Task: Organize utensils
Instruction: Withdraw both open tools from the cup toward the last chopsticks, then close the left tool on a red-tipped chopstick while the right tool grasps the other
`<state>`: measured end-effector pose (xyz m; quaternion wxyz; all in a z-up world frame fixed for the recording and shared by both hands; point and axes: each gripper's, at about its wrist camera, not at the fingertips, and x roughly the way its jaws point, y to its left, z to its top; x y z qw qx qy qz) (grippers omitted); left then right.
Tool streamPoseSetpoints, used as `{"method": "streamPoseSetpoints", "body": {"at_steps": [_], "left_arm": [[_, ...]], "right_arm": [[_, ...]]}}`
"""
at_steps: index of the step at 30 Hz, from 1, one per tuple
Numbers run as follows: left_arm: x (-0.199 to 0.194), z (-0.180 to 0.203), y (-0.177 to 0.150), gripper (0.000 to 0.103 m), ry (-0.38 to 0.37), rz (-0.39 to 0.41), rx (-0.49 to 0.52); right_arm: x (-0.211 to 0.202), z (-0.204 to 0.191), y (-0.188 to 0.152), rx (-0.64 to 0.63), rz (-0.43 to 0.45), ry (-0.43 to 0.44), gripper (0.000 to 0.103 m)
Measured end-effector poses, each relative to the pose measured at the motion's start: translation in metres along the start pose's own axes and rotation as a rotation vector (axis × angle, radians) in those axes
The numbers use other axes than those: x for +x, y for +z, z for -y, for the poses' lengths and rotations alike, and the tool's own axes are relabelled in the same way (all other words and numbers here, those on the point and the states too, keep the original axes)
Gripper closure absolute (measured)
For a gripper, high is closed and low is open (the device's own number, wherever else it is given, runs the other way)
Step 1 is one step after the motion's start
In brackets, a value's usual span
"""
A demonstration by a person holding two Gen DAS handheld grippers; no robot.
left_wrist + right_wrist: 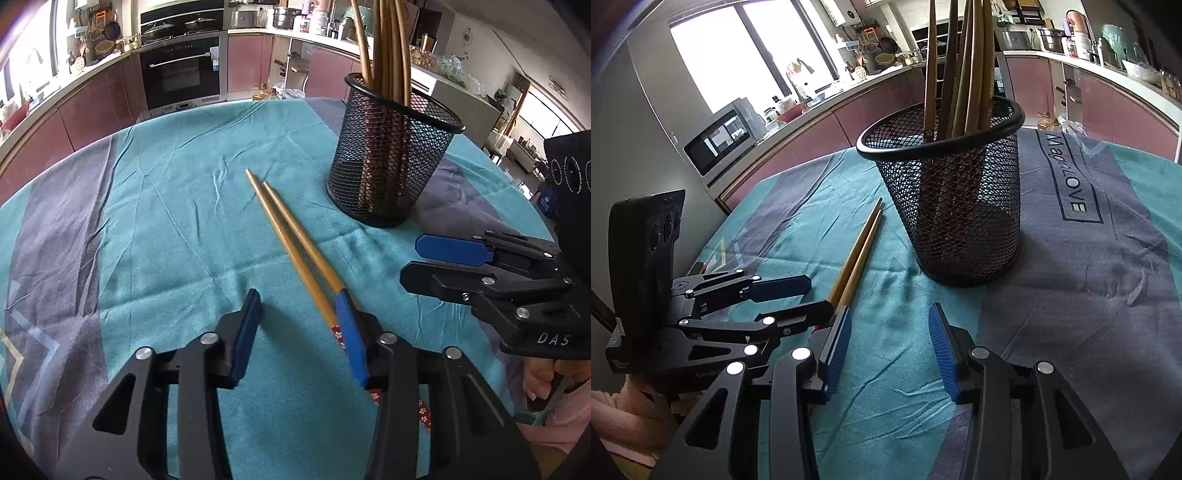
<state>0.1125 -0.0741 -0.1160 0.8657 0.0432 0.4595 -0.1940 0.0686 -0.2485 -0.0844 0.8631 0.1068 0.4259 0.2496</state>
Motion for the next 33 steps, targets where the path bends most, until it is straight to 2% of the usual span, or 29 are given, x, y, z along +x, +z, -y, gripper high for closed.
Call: {"method": "streamPoseSetpoints", "body": {"at_steps": [4,12,16,20,24,28,33], "left_arm": [[-0.002,-0.005,-0.002,0.075,-0.001,-0.006,-0.021],[-0.01,-0.021,-0.015,0.094,-0.043,-0.014,-0.096],[-0.014,-0.023,-0.021,0.094,-0.051,-0.014,-0.119],[-0.018,-0.021,-0.027,0.094,-0.066,-0.018,-0.137],[-0.021,-0.019,-0.029,0.092,-0.076,-0.02,-0.12],[-0.019,-0.018,-0.019,0.081,-0.044,-0.005,-0.088],[-0.006,-0.014,-0.002,0.08,0.007,-0.002,-0.034]], "right_arm": [[0.002,-0.004,0.002,-0.011,-0.003,0.001,0.063],[0.024,-0.026,0.01,-0.065,-0.029,0.01,0.079],[0.037,-0.037,0.015,-0.089,-0.047,0.014,0.082],[0.045,-0.042,0.014,-0.114,-0.065,-0.025,0.087],[0.039,-0.036,0.014,-0.107,-0.059,-0.063,0.088],[0.037,-0.03,0.015,-0.093,-0.065,-0.08,0.087],[0.041,-0.031,0.016,-0.103,-0.071,-0.092,0.087]]}}
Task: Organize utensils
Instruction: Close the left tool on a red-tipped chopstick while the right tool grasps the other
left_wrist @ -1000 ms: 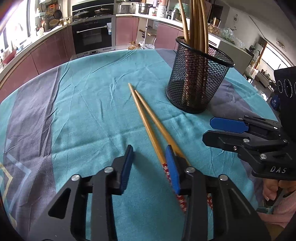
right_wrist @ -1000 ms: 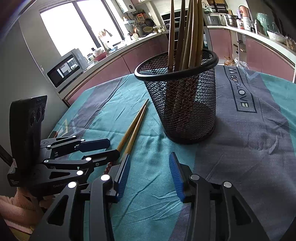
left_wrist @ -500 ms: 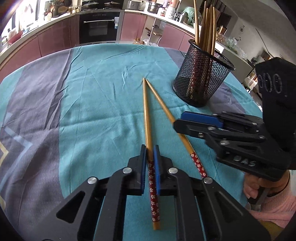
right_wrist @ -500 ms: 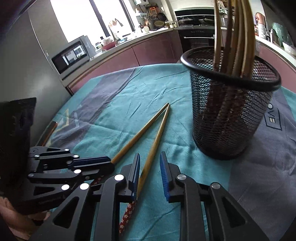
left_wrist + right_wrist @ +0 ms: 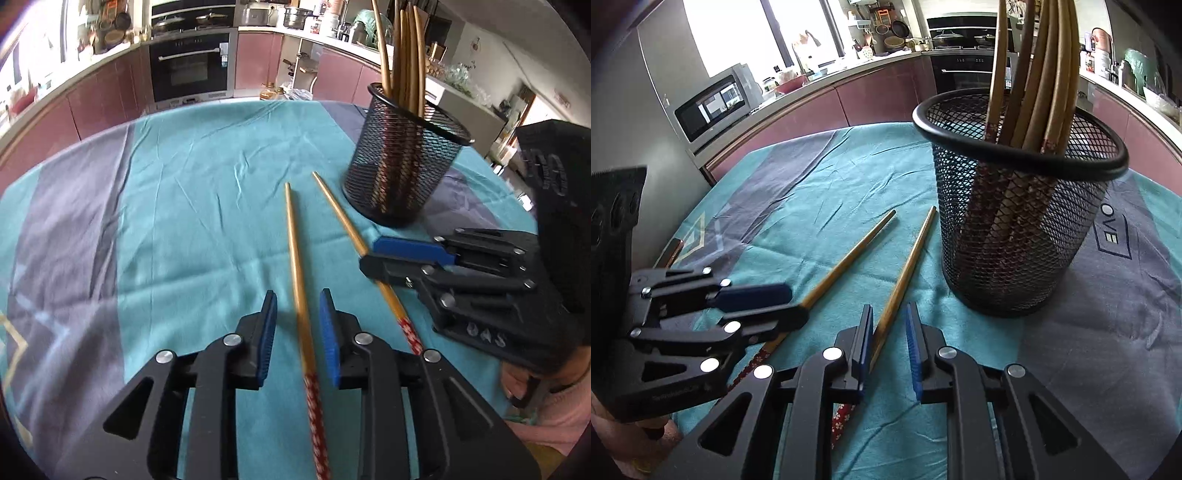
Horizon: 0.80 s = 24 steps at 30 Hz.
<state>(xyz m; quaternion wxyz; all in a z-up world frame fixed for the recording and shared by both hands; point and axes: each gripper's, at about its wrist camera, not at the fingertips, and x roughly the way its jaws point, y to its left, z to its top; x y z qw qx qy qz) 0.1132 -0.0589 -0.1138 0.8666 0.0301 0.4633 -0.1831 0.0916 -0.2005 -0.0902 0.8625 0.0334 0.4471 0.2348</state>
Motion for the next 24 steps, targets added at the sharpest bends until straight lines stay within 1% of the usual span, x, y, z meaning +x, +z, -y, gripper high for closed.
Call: {"method": "streamPoseSetpoints", "body": {"at_steps": [6,11,13,19,24], "left_arm": [[0.014,0.004,0.013,0.08,0.024,-0.011,0.052],[0.02,0.006,0.02,0.088,0.035,-0.014,0.064],[0.021,0.006,0.021,0.094,0.03,-0.014,0.056],[0.02,0.005,0.02,0.095,0.026,-0.006,0.023],[0.016,0.002,0.017,0.096,0.012,-0.003,0.002]], "right_arm": [[0.004,0.0,0.004,0.005,-0.002,-0.007,0.089],[0.009,0.001,0.008,0.01,0.002,-0.013,0.09],[0.01,0.002,0.009,0.022,0.006,-0.013,0.092],[0.008,0.009,0.008,0.076,0.018,0.013,0.097],[0.001,0.011,0.005,0.089,0.031,0.026,0.097]]}}
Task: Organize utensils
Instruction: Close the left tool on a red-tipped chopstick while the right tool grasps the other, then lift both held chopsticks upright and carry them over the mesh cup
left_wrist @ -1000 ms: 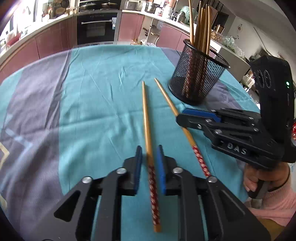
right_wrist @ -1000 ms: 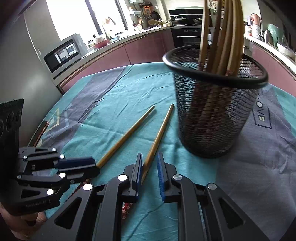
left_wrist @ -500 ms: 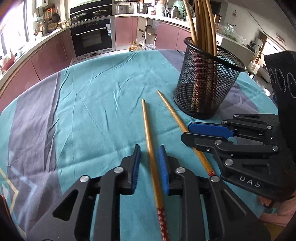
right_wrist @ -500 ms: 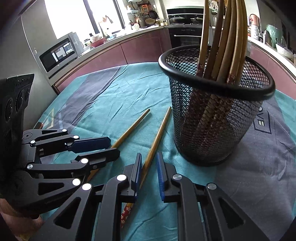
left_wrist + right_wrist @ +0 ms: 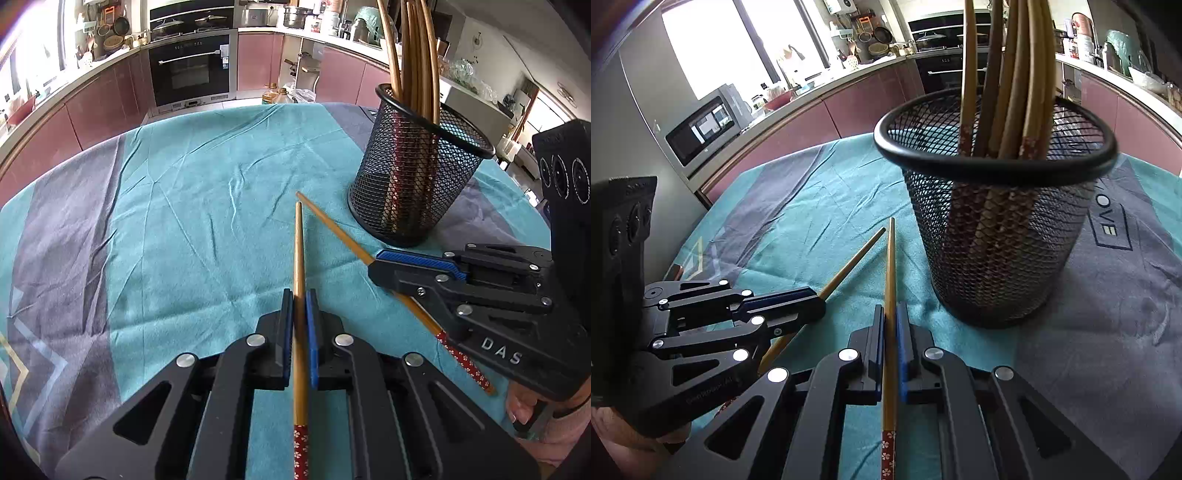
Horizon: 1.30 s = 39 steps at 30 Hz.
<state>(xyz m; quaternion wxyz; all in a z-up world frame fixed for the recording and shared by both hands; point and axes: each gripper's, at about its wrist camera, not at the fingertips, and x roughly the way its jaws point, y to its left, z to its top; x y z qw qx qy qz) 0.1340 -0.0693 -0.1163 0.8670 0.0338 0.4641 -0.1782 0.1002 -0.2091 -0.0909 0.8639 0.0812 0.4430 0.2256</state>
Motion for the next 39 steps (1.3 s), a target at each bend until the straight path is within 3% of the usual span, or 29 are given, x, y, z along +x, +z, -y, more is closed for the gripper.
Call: {"method": "streamPoseSetpoints", "body": {"at_steps": [23,39], "left_arm": [[-0.069,-0.004,-0.002,0.096,-0.177,0.118,-0.048],[-0.096,0.007,-0.001,0.096,-0.217,0.173,-0.025]], "right_arm": [[-0.071,-0.005,-0.002,-0.035,0.15,0.118,0.097],[-0.096,-0.006,-0.003,-0.039,0.217,0.136,0.097]]}}
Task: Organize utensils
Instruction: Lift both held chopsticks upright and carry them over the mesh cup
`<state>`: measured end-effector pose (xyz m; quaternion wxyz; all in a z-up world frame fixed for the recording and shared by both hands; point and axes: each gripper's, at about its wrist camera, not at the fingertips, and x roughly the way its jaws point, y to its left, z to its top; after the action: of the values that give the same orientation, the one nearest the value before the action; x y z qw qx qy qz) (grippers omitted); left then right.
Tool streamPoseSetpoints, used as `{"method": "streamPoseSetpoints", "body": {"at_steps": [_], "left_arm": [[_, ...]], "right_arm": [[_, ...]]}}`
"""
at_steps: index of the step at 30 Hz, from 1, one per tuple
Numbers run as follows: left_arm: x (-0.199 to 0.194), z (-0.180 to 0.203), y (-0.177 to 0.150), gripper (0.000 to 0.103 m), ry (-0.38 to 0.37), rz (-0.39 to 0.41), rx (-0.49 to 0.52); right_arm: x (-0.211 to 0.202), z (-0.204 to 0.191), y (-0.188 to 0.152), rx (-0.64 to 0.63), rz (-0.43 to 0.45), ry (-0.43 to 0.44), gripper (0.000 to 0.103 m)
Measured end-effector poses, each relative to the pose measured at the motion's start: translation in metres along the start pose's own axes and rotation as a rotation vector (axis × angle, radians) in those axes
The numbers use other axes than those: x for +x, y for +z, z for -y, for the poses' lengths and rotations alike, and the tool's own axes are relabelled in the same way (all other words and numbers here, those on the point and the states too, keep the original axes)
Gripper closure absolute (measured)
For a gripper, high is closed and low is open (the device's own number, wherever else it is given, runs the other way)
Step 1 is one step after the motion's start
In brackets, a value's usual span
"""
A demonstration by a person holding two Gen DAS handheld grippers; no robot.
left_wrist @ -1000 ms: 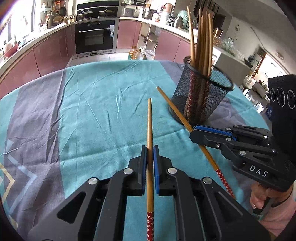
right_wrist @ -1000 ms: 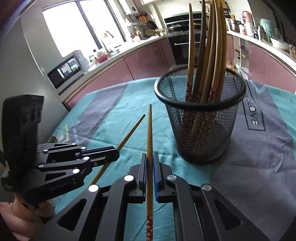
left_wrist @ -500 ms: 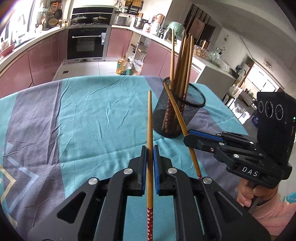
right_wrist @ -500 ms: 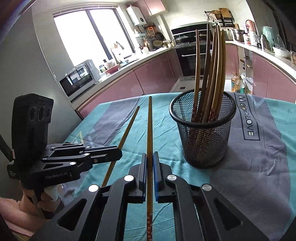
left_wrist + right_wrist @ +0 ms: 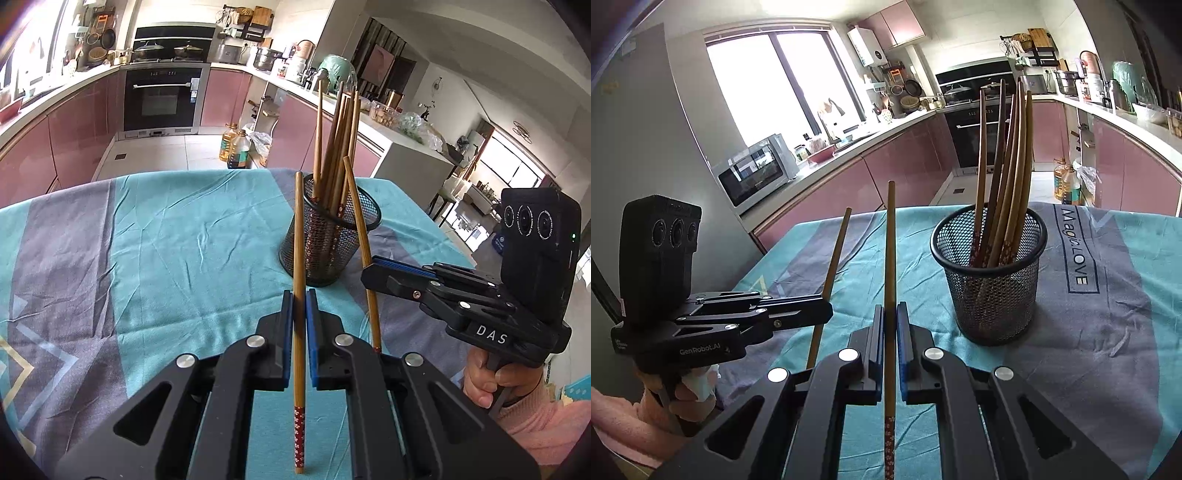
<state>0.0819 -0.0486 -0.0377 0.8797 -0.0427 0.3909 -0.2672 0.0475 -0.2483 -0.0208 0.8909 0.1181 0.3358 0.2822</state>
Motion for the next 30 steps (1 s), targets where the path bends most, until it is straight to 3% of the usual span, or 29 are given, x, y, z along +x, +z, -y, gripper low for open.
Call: {"method": "streamPoseSetpoints", "body": {"at_steps": [30], "left_arm": [[-0.011,0.002,0.005,0.096,-0.017,0.057,0.021]], "right_arm": [[-0.015,-0.009,0.008,-0.019,0.057,0.007,0.097]]}}
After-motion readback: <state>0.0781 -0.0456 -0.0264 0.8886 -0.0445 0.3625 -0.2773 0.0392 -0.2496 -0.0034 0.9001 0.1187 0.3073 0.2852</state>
